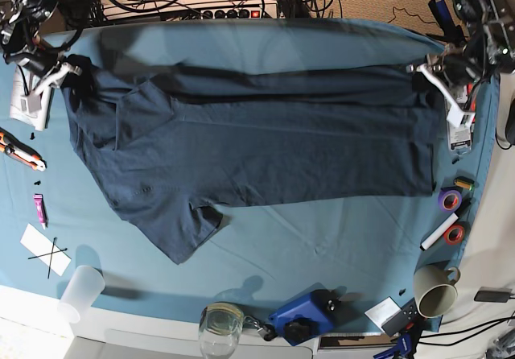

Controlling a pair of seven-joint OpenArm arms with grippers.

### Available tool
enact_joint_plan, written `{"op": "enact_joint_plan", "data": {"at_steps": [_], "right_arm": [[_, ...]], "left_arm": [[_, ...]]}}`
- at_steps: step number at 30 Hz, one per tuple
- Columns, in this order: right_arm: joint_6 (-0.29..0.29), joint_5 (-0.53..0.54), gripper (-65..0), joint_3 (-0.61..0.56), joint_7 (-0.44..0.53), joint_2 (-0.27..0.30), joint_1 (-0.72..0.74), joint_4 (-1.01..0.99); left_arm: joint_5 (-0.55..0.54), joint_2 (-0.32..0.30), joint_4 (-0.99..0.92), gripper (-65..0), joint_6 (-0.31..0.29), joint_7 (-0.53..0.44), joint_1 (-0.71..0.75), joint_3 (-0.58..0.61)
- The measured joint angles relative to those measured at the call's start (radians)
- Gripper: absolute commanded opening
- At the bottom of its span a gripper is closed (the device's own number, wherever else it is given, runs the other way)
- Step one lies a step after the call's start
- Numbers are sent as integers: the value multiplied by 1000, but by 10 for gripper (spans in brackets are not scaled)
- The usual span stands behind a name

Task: Fold the T-shirt properly
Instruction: 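Grasp the corners of the folded shirt edge with both grippers, then lift and pull the folded edge up with both grippers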

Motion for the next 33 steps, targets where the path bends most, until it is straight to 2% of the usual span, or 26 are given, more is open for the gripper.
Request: {"op": "enact_joint_plan", "data": {"at_steps": [2,10,18,21,23,30,31,32,33], "right_arm": [[0,2,-650,0,-3,0,-27,13],[0,36,-650,30,-1,0,-82,36],[1,53,-650,37,-11,-2,-79,36],[1,50,-650,37,-11,-2,-79,36],[1,50,-650,37,-10,-1,-79,36],[1,39,-650,37,-7,0,-79,37],[18,39,-650,37,-7,0,-79,37],[19,39,-647,37,-7,0,-79,37],[19,39,-589,37,-7,0,-79,37]], "left_arm": [[-7,-3,0,-650,-24,10,23,0],[-11,-7,0,-650,-26,28,32,-3],[-72,-77,0,-650,-32,35,32,-91],[-117,-74,1,-650,-86,55,32,-92],[-149,-72,1,-650,-97,71,40,-92],[-165,-71,1,-650,-98,72,97,-92],[-164,-71,1,-650,-98,72,100,-92],[-165,-71,1,-636,-98,72,101,-92],[-167,-71,0,-565,-98,72,99,-92]]}}
